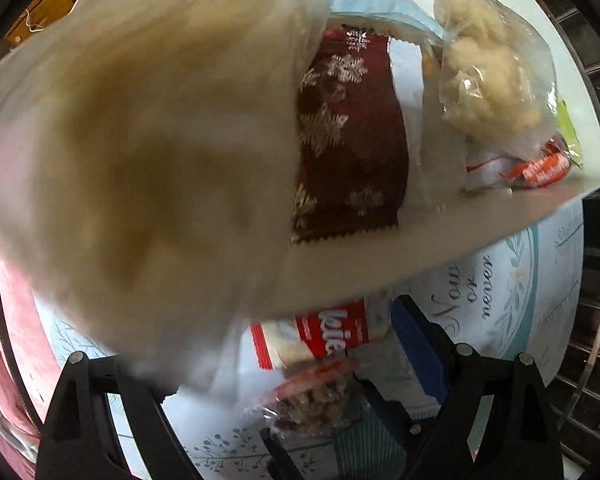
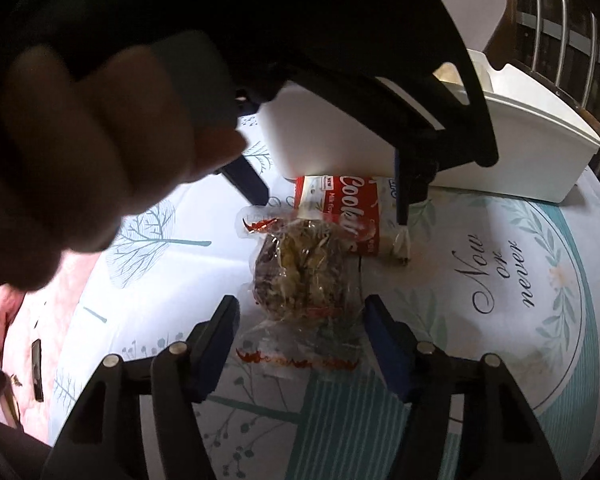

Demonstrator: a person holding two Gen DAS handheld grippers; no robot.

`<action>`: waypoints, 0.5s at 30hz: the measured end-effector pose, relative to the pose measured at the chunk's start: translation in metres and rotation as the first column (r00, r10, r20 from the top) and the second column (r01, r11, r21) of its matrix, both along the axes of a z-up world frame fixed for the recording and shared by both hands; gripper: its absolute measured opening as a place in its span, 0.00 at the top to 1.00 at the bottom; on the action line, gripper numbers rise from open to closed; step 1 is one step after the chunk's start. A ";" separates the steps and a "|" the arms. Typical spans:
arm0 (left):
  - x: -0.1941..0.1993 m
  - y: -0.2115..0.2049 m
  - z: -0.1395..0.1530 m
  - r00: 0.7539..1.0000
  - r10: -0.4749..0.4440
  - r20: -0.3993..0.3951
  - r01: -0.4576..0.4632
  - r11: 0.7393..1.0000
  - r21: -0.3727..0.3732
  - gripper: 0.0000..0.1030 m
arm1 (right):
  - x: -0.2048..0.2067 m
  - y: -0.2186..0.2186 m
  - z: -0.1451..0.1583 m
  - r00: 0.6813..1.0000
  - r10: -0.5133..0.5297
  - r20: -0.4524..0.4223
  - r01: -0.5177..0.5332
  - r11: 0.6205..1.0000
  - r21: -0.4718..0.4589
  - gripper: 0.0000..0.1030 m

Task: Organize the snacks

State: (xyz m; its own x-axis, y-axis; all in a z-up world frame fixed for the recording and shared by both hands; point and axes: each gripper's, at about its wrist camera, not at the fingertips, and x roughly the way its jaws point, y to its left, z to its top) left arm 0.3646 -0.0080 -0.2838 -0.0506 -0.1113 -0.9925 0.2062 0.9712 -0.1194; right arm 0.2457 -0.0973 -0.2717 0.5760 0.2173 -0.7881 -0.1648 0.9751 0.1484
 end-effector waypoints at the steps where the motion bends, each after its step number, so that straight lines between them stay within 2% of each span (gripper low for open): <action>1: 0.001 -0.003 -0.002 1.000 0.004 -0.005 -0.004 1.000 0.006 0.12 | -0.001 -0.003 0.000 1.000 0.003 -0.003 -0.003 1.000 0.006 0.40; 15: 0.023 -0.028 -0.015 0.998 0.058 0.010 -0.059 0.995 0.079 0.13 | 0.001 -0.068 0.009 0.996 -0.028 -0.081 0.034 0.997 0.076 0.41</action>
State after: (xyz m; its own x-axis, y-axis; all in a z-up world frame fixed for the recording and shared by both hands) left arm 0.3875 -0.0363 -0.2991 -0.0391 -0.0347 -0.9986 0.1494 0.9880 -0.0402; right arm 0.2464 -0.1657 -0.2626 0.5196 0.2623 -0.8132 -0.1193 0.9647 0.2349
